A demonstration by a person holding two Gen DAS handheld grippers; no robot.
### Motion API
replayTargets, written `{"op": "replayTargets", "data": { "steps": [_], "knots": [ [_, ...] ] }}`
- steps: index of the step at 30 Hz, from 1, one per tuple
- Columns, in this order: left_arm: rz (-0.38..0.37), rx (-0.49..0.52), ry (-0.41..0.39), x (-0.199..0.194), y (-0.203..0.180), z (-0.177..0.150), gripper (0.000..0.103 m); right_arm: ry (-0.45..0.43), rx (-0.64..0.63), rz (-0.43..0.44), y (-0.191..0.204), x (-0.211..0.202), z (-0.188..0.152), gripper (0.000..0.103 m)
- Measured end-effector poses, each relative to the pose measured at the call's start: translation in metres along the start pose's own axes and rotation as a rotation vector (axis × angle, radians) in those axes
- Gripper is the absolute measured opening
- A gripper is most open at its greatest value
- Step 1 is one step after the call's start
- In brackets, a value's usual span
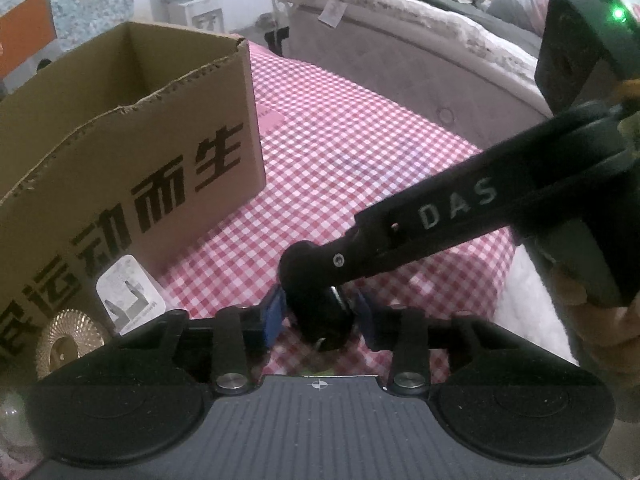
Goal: Organize rigid objects
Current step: 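Close the right gripper on the black rounded cylinder, then carry the black cylinder with the right gripper into the box and release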
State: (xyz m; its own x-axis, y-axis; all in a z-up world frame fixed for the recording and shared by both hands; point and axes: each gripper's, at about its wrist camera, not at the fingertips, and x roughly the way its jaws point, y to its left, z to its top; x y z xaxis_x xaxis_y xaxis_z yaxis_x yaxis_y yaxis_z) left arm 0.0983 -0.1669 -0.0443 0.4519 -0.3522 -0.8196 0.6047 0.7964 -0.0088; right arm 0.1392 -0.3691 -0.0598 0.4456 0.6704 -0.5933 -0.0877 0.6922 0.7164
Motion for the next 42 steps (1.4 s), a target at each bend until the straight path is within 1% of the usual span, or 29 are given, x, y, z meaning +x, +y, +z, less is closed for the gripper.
{"op": "replayTargets", "data": {
  "steps": [2, 5, 7, 10, 13, 23, 26, 32, 38, 42],
  "knots": [
    [0.001, -0.007, -0.004, -0.001, 0.002, -0.001, 0.035, 0.003, 0.001, -0.014, -0.001, 0.002, 0.001, 0.029],
    [0.005, -0.017, -0.009, -0.001, 0.005, 0.000, 0.033, -0.003, 0.001, -0.012, 0.000, 0.005, 0.003, 0.027],
    [0.008, -0.024, -0.010, -0.002, 0.007, 0.001, 0.029, -0.007, -0.007, -0.024, 0.002, 0.007, 0.003, 0.023],
    [0.012, -0.027, -0.017, -0.004, 0.009, 0.000, 0.026, -0.018, -0.013, -0.024, 0.005, 0.008, 0.002, 0.019],
    [0.011, -0.032, -0.025, -0.008, 0.009, 0.000, 0.024, -0.032, -0.026, -0.021, 0.010, 0.005, 0.002, 0.018],
    [0.016, -0.041, -0.094, -0.028, 0.008, -0.001, 0.020, -0.078, -0.106, -0.049, 0.039, -0.009, -0.003, 0.018],
    [0.022, -0.044, -0.126, -0.039, 0.006, -0.001, 0.019, -0.096, -0.132, -0.052, 0.051, -0.016, -0.007, 0.018],
    [0.052, -0.056, -0.232, -0.077, 0.010, 0.002, 0.019, -0.151, -0.232, -0.054, 0.086, -0.036, -0.010, 0.018],
    [0.122, -0.079, -0.336, -0.114, 0.023, 0.011, 0.019, -0.205, -0.365, -0.035, 0.134, -0.048, -0.001, 0.018],
    [0.192, -0.098, -0.385, -0.136, 0.042, 0.020, 0.019, -0.221, -0.464, 0.004, 0.168, -0.047, 0.012, 0.018]
  ]
}}
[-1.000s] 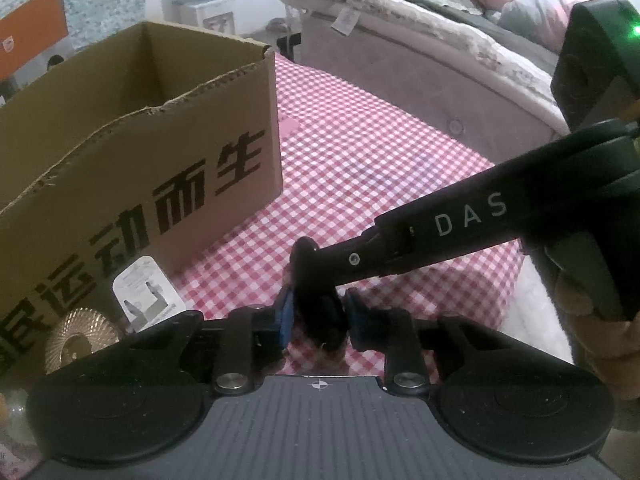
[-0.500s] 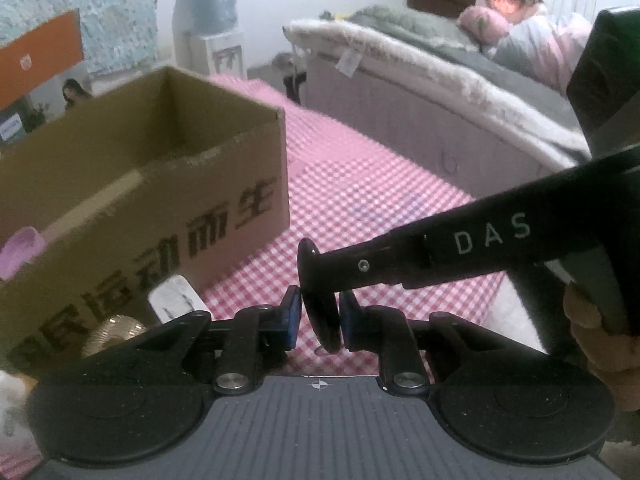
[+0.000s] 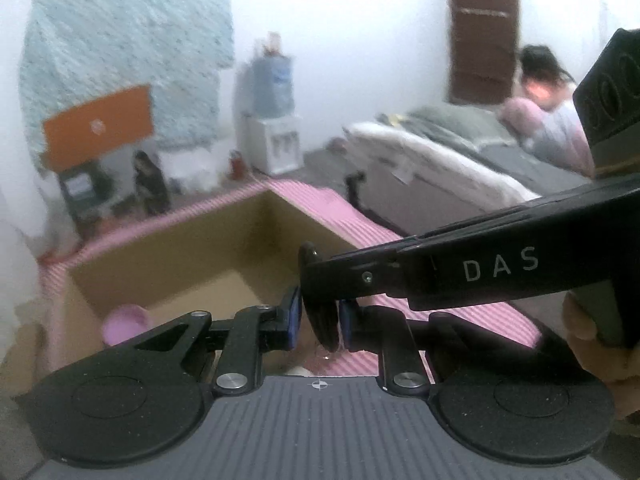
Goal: Organize rigid objects
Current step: 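Carry the black cylinder with the right gripper into the box and release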
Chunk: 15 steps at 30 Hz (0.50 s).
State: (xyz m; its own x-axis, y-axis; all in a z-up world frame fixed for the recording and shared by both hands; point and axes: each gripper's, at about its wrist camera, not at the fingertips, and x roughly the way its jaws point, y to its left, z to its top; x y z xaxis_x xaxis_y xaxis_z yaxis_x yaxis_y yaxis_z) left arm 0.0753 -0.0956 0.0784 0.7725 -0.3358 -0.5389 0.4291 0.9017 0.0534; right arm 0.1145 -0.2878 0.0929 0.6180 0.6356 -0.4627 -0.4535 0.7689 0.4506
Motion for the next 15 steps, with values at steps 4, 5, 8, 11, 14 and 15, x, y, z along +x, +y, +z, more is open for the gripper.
{"op": "replayTargets", "data": {
  "steps": [4, 5, 8, 11, 14, 15],
  "knots": [
    [0.061, -0.024, 0.002, 0.004, 0.027, 0.019, 0.019, -0.002, -0.074, 0.059, 0.021, 0.023, 0.032, 0.018],
    [0.070, -0.041, 0.013, 0.008, 0.037, 0.025, 0.019, 0.003, -0.083, 0.073, 0.024, 0.031, 0.040, 0.018],
    [0.077, -0.095, 0.068, 0.026, 0.064, 0.036, 0.019, 0.033, -0.097, 0.108, 0.030, 0.059, 0.061, 0.018],
    [0.055, -0.180, 0.155, 0.056, 0.097, 0.044, 0.019, 0.100, -0.067, 0.142, 0.024, 0.096, 0.083, 0.018],
    [0.031, -0.263, 0.247, 0.087, 0.127, 0.047, 0.019, 0.174, -0.019, 0.156, 0.012, 0.136, 0.098, 0.018],
    [0.026, -0.280, 0.273, 0.094, 0.135, 0.044, 0.019, 0.197, -0.002, 0.158, 0.006, 0.147, 0.101, 0.018]
  ]
}}
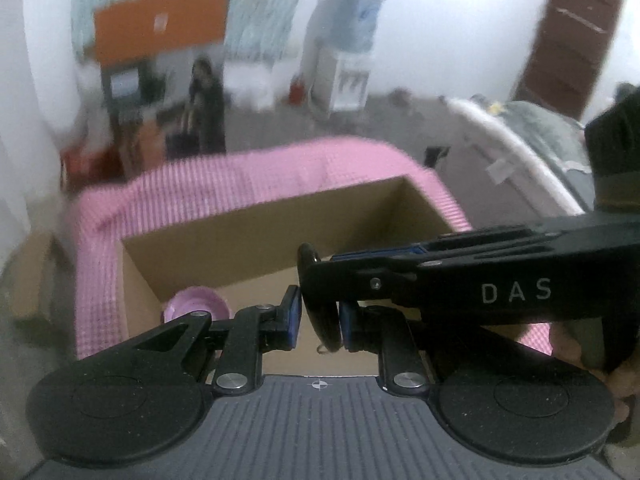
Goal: Organize rigid objects
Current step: 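Carry the black cylinder with the right gripper into the box and release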
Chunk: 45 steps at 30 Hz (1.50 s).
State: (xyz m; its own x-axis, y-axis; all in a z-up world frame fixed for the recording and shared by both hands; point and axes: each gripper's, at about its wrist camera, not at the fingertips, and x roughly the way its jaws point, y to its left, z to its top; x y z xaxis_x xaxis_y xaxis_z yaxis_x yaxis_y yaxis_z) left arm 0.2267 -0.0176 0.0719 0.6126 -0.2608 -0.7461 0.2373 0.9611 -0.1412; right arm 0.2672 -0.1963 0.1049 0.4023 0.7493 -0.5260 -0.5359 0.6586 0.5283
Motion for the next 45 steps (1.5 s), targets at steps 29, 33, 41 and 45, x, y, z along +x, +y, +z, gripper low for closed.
{"op": "replayTargets", "data": {
  "steps": [29, 33, 41, 45],
  "knots": [
    [0.130, -0.079, 0.303, 0.114, 0.040, 0.023, 0.022, 0.309, 0.330, 0.015, -0.117, 0.157, 0.030, 0.019],
    [0.128, -0.081, 0.277, 0.105, 0.039, 0.026, 0.035, 0.303, 0.316, 0.018, -0.115, 0.154, 0.032, 0.020],
    [0.131, -0.034, 0.170, 0.056, 0.025, 0.028, 0.063, 0.251, 0.276, 0.009, -0.100, 0.119, 0.039, 0.021],
    [0.123, 0.000, 0.098, 0.019, 0.015, 0.023, 0.076, 0.196, 0.241, 0.014, -0.088, 0.087, 0.043, 0.024]
  ]
}}
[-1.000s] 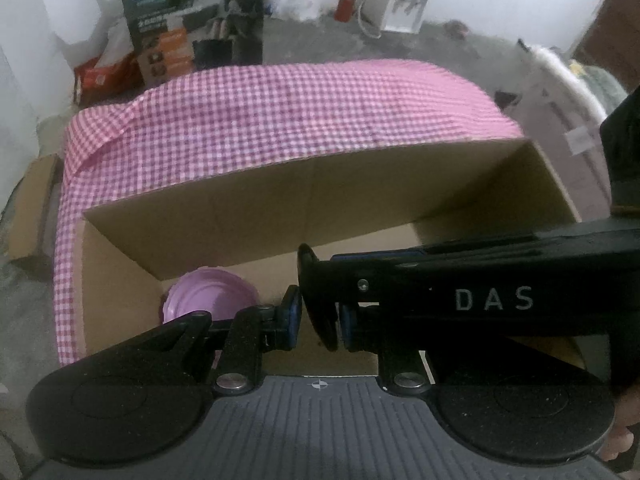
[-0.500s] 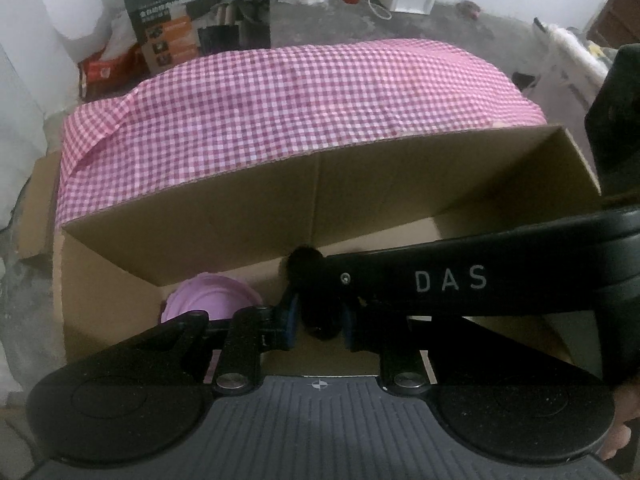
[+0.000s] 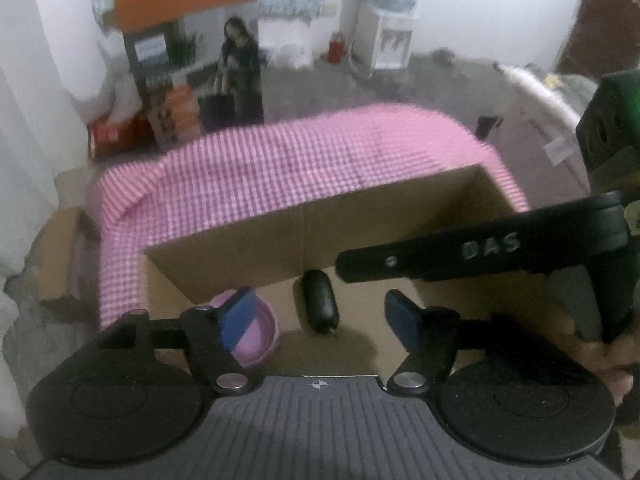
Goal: Organize rigid objects
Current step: 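Move the right gripper back to the green glue stick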
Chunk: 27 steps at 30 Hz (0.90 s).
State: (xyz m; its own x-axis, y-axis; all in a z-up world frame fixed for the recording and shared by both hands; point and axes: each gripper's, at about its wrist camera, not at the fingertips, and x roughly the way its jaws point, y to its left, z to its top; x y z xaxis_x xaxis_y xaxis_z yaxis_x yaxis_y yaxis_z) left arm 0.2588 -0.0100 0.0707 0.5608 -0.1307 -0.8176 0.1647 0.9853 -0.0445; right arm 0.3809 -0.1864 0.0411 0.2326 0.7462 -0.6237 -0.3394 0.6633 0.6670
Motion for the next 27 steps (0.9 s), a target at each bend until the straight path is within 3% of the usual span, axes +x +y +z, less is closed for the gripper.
{"op": "replayTargets", "data": {
  "steps": [2, 3, 4, 7, 14, 20, 27],
  "knots": [
    [-0.010, 0.015, -0.043, -0.022, -0.002, -0.008, 0.082, -0.034, -0.024, 0.008, 0.007, -0.021, -0.005, 0.035],
    [-0.013, 0.023, -0.062, -0.032, -0.003, -0.012, 0.086, -0.058, -0.038, 0.008, 0.012, -0.033, -0.010, 0.050],
    [-0.013, 0.033, -0.082, -0.042, -0.005, -0.017, 0.089, -0.084, -0.053, 0.010, 0.016, -0.045, -0.015, 0.058],
    [-0.019, 0.062, -0.143, -0.070, -0.012, -0.035, 0.096, -0.151, -0.110, 0.012, 0.032, -0.078, -0.036, 0.058],
    [-0.053, 0.106, -0.245, -0.106, -0.036, -0.086, 0.100, -0.271, -0.189, 0.022, 0.052, -0.147, -0.101, 0.058],
    [-0.073, 0.127, -0.222, -0.087, -0.058, -0.132, 0.100, -0.309, -0.191, -0.013, 0.039, -0.180, -0.166, 0.058],
    [-0.161, 0.098, -0.103, -0.037, -0.082, -0.180, 0.095, -0.234, -0.141, -0.116, 0.012, -0.164, -0.223, 0.058]
  ]
}}
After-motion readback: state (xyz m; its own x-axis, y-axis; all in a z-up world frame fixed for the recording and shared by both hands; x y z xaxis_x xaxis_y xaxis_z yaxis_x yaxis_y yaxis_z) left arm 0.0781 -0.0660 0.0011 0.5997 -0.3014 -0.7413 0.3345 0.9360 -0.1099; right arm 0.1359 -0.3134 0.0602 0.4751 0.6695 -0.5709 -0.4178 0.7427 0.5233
